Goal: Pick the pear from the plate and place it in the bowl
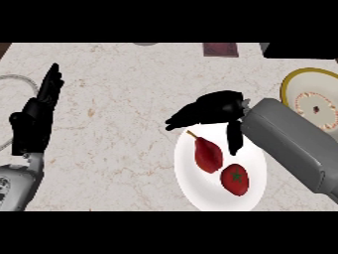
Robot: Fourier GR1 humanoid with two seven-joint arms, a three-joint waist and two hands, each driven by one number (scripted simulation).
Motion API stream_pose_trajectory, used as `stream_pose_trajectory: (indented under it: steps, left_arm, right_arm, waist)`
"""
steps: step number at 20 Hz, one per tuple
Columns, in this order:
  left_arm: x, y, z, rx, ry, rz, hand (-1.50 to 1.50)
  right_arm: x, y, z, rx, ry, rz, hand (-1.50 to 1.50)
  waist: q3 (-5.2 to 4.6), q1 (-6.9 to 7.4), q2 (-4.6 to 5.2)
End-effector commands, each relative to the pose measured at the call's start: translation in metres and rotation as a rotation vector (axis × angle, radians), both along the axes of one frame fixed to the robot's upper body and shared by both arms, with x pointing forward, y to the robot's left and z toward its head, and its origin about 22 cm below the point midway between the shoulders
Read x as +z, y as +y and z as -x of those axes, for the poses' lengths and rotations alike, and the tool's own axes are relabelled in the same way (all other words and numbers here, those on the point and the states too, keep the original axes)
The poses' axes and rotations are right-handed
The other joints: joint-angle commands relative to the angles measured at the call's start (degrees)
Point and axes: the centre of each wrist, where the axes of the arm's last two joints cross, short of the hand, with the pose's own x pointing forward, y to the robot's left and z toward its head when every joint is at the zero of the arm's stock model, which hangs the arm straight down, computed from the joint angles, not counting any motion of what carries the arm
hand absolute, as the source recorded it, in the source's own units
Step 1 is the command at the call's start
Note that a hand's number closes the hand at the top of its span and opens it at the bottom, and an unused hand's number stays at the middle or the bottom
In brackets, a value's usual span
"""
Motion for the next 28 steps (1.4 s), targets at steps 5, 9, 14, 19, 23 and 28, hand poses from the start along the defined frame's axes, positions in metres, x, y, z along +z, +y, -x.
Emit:
stream_pose_trajectory:
  steps: [5, 9, 14, 19, 23, 28]
  left_arm:
    - [0.014, 0.009, 0.002, 0.008, -0.005, -0.002, 0.00]
    - [0.005, -0.001, 0.000, 0.003, -0.008, -0.006, 0.00]
    - [0.008, 0.013, -0.002, 0.007, 0.014, 0.013, 0.00]
    - [0.003, 0.005, -0.002, -0.019, 0.007, -0.005, 0.00]
    - [0.017, 0.015, -0.004, 0.003, 0.003, 0.007, 0.00]
    - [-0.008, 0.015, 0.014, -0.007, 0.011, 0.012, 0.00]
  right_arm:
    - [-0.038, -0.003, -0.007, 0.065, 0.072, 0.039, -1.50]
    - [-0.035, 0.011, -0.008, 0.070, 0.097, 0.023, -1.50]
    - [-0.078, 0.014, 0.010, 0.086, 0.086, 0.070, -1.50]
    - [-0.083, 0.045, 0.009, 0.183, 0.022, 0.066, 1.50]
    - [-0.092, 0.019, 0.008, 0.190, 0.002, 0.007, 1.50]
    - [-0.090, 0.033, 0.009, 0.186, 0.032, -0.057, 1.50]
  waist:
    - [0.01, -0.12, 0.01]
    - [-0.01, -0.59, -0.10]
    - [-0.01, -0.81, -0.11]
    - [0.01, 0.01, 0.17]
    - [0.01, -0.60, -0.06]
    - [-0.02, -0.75, -0.22]
